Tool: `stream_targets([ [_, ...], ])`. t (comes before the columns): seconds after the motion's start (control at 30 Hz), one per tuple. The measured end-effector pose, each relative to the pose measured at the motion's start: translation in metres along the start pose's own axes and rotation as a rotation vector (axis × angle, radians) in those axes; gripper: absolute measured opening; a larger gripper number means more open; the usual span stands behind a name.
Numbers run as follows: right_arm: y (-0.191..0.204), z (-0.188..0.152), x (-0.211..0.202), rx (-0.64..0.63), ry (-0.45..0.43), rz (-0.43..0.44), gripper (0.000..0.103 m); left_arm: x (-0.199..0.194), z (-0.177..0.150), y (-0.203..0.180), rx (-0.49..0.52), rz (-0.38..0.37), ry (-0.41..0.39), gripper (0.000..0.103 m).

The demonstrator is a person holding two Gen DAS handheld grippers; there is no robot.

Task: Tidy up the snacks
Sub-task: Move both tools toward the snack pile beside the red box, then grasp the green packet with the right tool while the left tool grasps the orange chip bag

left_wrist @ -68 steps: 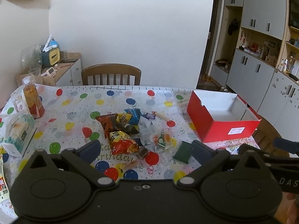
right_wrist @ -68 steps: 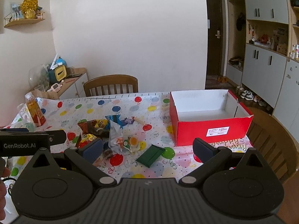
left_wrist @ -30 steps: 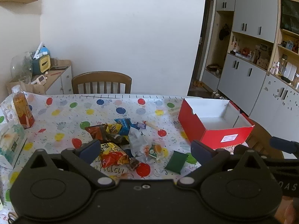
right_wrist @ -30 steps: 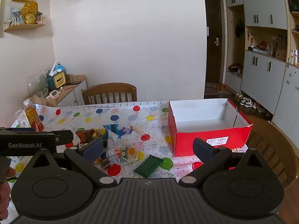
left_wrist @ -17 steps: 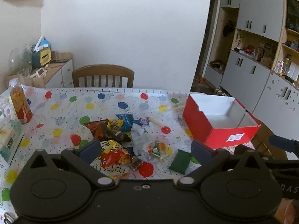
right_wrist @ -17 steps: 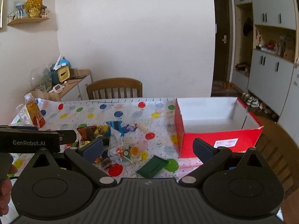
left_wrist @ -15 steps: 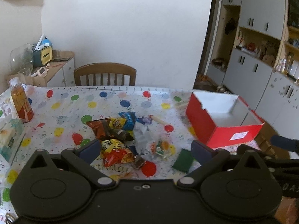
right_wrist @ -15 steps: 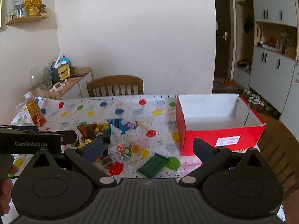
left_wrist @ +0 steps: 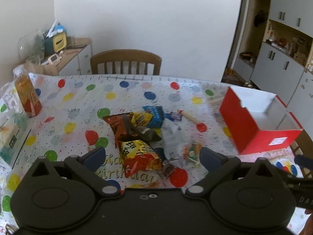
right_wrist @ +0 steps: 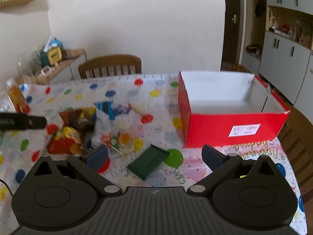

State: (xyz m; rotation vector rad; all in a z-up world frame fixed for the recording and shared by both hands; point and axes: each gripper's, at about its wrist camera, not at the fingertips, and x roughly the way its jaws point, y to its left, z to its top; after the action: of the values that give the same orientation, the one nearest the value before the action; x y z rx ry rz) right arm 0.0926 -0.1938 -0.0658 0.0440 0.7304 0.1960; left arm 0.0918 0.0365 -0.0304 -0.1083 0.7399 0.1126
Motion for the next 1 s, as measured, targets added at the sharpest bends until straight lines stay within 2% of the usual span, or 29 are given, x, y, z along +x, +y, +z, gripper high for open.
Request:
stream_targets([
  [0.07,0.000,-0.003,0.016,-0.003,0.025,-0.006,0.103,0.011,0.001,0.006,-0.020,0.010,0.020,0.101],
  [0.13,-0.001,-0.004,0.031,0.011,0.047,-0.007,0.099,0.023,0.002,0.011,-0.032,0.025,0.038,0.100],
  [0.33,0.004,-0.008,0.076,0.034,0.111,-0.028,0.097,0.057,0.004,0.021,-0.056,0.053,0.103,0.093],
  [0.43,0.007,-0.012,0.099,0.046,0.166,-0.050,0.088,0.073,0.007,0.021,-0.049,0.075,0.129,0.091],
  [0.53,0.006,-0.015,0.119,0.089,0.221,-0.076,0.087,0.091,0.009,0.023,-0.055,0.103,0.164,0.090],
  [0.67,0.004,-0.016,0.140,0.138,0.268,-0.115,0.081,0.112,0.009,0.027,-0.074,0.100,0.236,0.087],
  [0.77,0.005,-0.016,0.149,0.168,0.288,-0.124,0.081,0.120,0.008,0.028,-0.089,0.092,0.270,0.087],
  [1.0,0.019,-0.010,0.166,0.186,0.320,-0.153,0.081,0.131,0.010,0.027,-0.109,0.069,0.298,0.087],
])
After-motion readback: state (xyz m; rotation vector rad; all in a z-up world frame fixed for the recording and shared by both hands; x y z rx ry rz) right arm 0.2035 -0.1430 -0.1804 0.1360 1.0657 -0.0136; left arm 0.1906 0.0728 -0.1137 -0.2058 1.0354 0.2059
